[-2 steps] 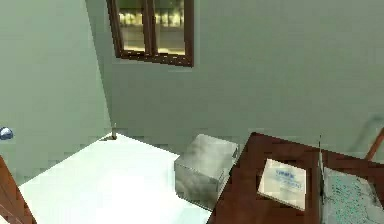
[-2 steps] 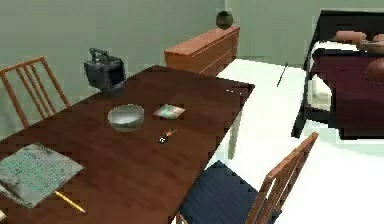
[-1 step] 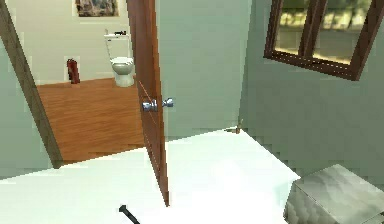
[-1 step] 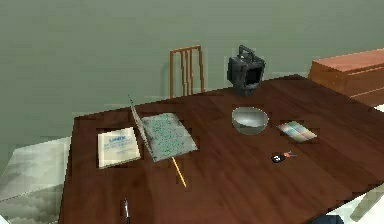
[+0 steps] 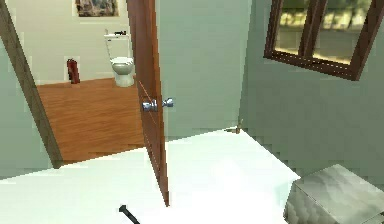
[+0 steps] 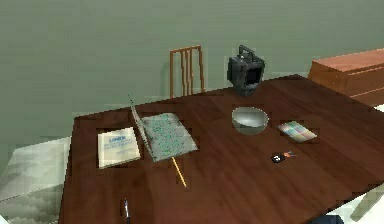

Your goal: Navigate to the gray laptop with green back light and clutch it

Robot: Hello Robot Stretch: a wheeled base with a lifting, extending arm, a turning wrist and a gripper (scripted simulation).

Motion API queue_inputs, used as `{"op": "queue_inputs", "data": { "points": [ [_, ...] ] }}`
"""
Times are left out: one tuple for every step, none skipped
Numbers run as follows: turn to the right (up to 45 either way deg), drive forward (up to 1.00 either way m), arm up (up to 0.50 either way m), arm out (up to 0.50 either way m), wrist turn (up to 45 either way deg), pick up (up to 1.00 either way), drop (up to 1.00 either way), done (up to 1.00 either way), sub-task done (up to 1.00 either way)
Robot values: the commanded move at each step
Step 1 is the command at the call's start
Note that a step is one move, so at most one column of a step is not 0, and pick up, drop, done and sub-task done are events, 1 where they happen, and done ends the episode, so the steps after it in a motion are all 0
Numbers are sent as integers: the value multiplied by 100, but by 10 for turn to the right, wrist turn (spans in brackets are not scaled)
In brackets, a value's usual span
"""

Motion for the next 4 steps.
{"op": "queue_inputs", "data": {
  "points": [
    [0, 0, 38, 0, 0, 0, 0, 0, 0],
    [0, 0, 0, 36, 0, 0, 0, 0, 0],
    [0, 0, 0, 0, 450, 0, 0, 0, 0],
    [0, 0, 0, 0, 450, 0, 0, 0, 0]
  ]
}}
